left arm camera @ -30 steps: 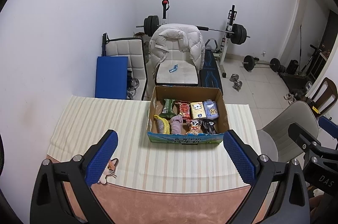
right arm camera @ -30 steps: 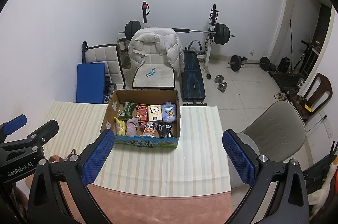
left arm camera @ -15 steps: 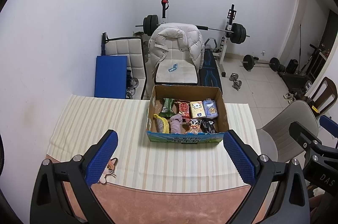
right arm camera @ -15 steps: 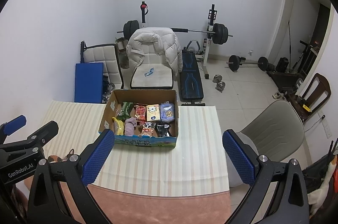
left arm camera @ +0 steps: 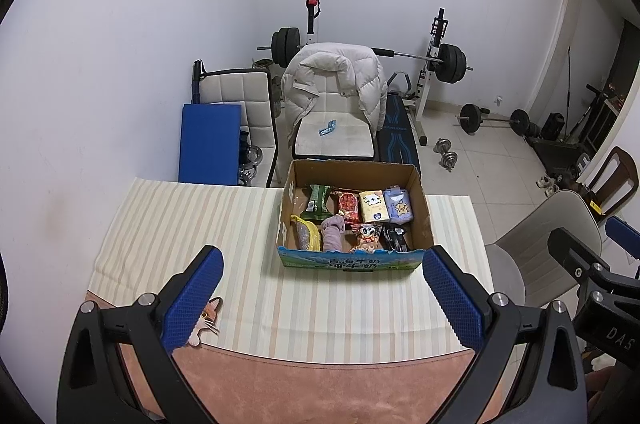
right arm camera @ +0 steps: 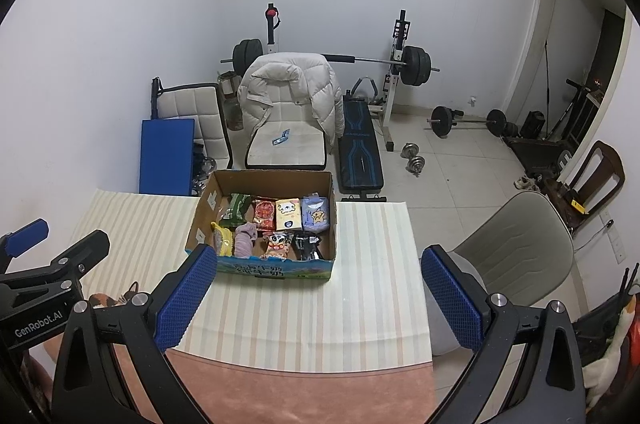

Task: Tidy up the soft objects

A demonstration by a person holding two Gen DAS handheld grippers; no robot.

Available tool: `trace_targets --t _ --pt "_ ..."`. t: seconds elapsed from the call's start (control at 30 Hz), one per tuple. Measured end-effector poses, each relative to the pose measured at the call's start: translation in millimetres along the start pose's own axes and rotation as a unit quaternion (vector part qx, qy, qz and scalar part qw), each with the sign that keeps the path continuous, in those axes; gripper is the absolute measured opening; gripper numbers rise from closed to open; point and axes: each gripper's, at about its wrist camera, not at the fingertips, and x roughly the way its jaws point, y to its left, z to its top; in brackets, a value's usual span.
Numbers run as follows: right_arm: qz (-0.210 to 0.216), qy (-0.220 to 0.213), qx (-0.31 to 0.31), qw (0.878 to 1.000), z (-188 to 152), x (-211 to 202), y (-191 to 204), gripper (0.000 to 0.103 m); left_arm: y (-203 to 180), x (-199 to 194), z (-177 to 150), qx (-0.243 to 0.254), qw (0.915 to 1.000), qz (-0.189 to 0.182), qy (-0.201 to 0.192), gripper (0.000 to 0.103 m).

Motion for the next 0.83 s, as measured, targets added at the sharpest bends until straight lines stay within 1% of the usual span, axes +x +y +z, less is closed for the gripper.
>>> trace_targets --t 0.63,0.83 --pt "0.001 -0.002 -0.001 1.0 4.1 -3.0 -0.7 0.103 0.3 0.5 -3.3 -0.003 1.0 -0.001 -0.004 0.102" --pt "0.0 -0.004 -0.002 1.0 2.9 -2.5 -0.4 0.103 -0.8 -3.1 0.8 -0.006 0.9999 -0.004 -0.009 0.102"
